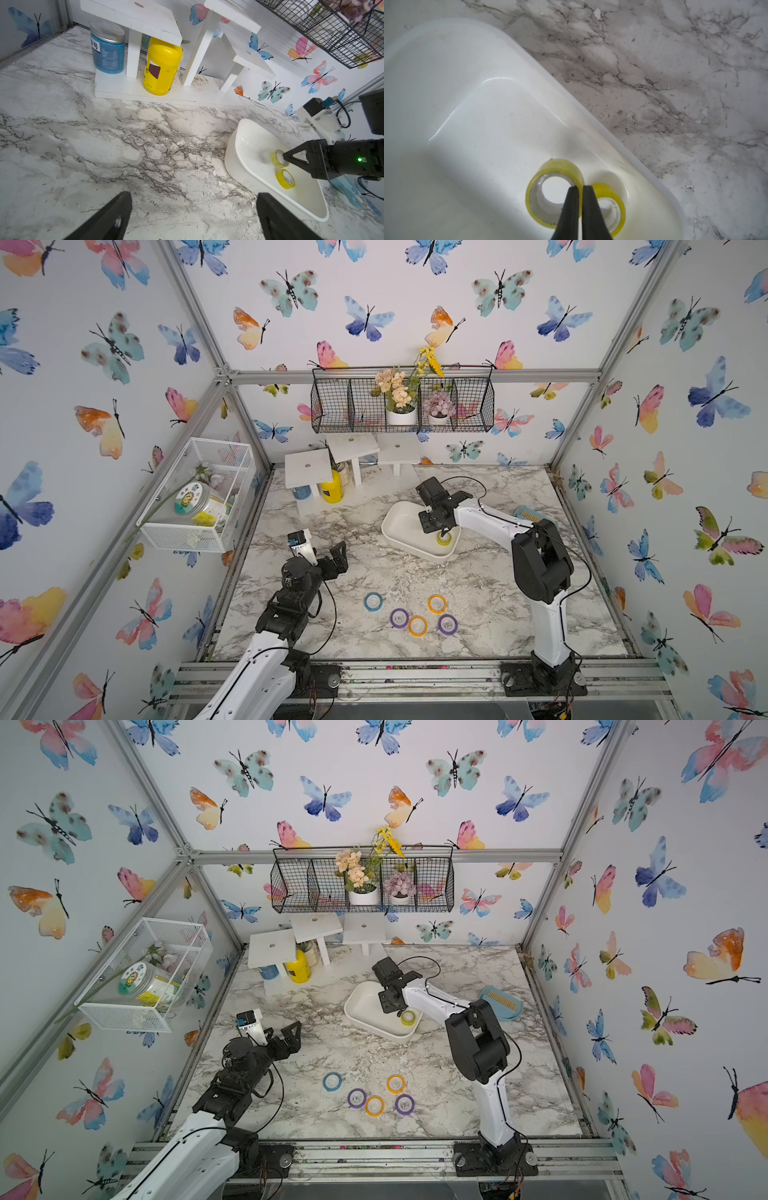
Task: Put the transparent tape into the storage box
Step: Place the tape in the storage box.
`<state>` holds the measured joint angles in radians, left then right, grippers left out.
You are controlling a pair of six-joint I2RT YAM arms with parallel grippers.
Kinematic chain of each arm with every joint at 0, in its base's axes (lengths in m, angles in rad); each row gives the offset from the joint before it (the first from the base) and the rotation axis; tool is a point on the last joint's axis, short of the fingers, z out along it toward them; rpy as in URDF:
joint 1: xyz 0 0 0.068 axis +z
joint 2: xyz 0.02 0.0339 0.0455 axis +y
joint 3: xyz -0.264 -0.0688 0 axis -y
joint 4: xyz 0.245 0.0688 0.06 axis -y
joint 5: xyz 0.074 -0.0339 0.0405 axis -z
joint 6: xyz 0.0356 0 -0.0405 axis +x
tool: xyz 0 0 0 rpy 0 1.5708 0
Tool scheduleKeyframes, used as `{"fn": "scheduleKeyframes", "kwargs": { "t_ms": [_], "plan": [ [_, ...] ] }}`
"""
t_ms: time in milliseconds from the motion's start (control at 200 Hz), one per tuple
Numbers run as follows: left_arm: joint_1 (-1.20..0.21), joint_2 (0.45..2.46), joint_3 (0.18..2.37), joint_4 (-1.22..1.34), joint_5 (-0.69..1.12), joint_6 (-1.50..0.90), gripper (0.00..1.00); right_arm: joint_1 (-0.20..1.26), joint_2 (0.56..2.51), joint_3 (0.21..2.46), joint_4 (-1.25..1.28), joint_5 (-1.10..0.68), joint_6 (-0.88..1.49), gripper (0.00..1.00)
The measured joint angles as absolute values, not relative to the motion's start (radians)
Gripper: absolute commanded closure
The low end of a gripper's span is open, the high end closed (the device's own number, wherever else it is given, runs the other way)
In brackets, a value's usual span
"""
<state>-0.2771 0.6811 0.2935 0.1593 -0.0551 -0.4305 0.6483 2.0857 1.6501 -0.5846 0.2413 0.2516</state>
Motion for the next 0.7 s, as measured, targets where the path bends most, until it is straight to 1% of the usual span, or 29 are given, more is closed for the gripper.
{"fn": "scheduleKeyframes", "kwargs": {
  "t_ms": [425,541,646,701],
  "plan": [
    [-0.277,0.682,0.294,0.16,-0.055,-0.43,0.01,0.64,2.139,1.662,-0.567,0.242,0.25,0.92],
    [-0.277,0.682,0.294,0.16,-0.055,-0.43,0.01,0.64,2.142,1.662,-0.567,0.242,0.25,0.87],
    [-0.277,0.682,0.294,0.16,-0.055,-0.43,0.01,0.64,2.142,1.662,-0.566,0.241,0.25,0.78],
    [-0.277,0.682,0.294,0.159,-0.055,-0.43,0.01,0.64,2.142,1.662,-0.566,0.241,0.25,0.76]
  ]
}}
